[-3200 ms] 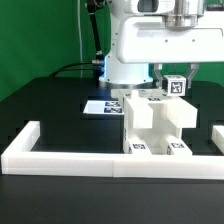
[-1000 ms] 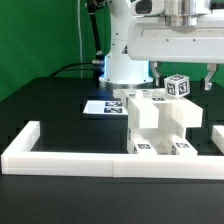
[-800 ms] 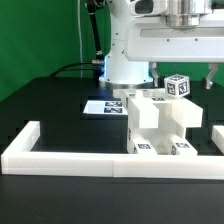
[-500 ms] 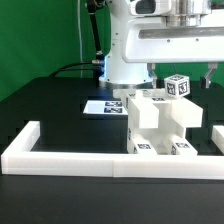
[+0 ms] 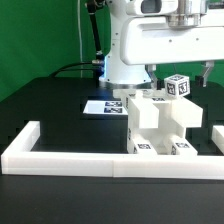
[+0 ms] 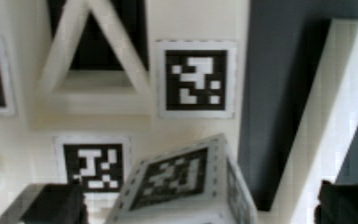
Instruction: Assemble chair
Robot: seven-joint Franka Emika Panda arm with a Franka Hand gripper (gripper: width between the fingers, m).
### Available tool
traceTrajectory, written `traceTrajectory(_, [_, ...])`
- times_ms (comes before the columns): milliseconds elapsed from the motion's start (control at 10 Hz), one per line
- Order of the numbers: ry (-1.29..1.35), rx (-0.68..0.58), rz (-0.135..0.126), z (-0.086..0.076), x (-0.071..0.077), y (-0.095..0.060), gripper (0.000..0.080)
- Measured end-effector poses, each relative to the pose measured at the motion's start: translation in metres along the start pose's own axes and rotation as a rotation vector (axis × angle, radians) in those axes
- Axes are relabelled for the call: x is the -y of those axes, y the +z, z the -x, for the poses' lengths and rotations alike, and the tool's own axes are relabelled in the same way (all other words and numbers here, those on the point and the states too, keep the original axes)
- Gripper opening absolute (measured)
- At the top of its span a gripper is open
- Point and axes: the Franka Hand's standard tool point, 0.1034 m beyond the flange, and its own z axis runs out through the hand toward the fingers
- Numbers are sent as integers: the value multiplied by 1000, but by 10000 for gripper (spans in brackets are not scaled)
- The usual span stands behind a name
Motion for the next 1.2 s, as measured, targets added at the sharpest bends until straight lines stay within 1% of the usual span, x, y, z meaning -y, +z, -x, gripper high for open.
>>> traceTrajectory(200, [1,1,0,1,0,1,634])
traceTrajectory(300, [2,1,0,1,0,1,424])
traceTrajectory(400, [2,2,0,1,0,1,424])
traceTrajectory(500, [2,2,0,1,0,1,282])
traceTrajectory(900, [30,2,-1,1,0,1,282])
traceTrajectory(1000, [157,2,-3,1,1,1,282])
traceTrajectory(1100, [188,2,-3,1,1,1,282])
traceTrajectory(1200, [289,2,-4,1,1,1,283])
